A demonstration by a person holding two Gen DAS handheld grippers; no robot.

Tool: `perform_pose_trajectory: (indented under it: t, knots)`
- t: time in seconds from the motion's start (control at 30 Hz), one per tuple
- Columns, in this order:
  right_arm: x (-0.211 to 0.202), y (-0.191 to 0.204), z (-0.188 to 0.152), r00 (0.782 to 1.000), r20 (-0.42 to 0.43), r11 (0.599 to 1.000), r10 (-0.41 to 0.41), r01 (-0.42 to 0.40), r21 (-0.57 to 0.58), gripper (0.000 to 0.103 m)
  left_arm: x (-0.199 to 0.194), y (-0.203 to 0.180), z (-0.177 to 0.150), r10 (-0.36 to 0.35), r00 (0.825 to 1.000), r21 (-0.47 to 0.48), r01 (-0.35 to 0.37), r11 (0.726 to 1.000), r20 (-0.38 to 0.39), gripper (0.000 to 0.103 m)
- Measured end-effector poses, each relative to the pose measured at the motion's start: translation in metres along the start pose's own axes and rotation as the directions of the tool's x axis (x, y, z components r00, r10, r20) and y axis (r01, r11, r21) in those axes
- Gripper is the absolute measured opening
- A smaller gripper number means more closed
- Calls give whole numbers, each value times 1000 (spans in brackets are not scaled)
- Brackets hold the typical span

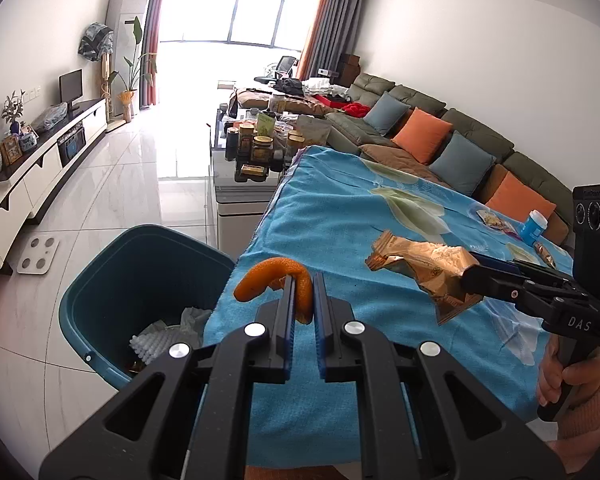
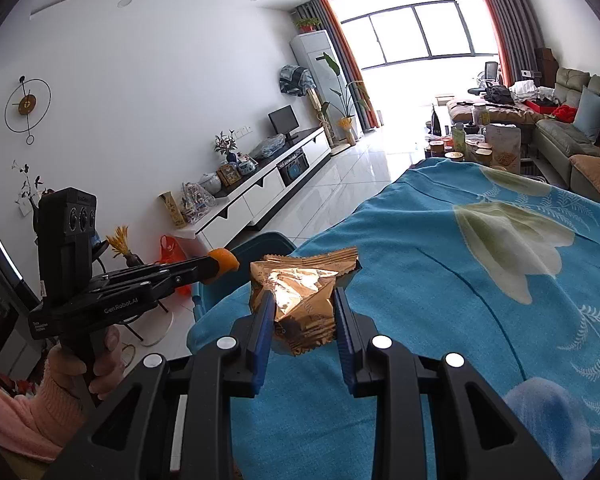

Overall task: Collect trash
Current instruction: 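Carry the orange peel and gold foil wrapper over the teal bin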

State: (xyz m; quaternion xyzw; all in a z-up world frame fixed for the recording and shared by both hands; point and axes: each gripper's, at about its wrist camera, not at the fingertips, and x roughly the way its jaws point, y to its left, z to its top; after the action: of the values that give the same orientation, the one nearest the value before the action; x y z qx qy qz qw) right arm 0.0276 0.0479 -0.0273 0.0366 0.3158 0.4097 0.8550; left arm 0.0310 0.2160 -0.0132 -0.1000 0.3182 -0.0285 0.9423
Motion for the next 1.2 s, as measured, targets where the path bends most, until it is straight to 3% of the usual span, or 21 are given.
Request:
perform_pose_trajectory:
  t: [1.2]
  knots:
    - [61, 34, 24, 993, -83, 994, 86, -91, -57, 27, 0, 40, 6, 80, 997, -64, -79, 995, 18, 9]
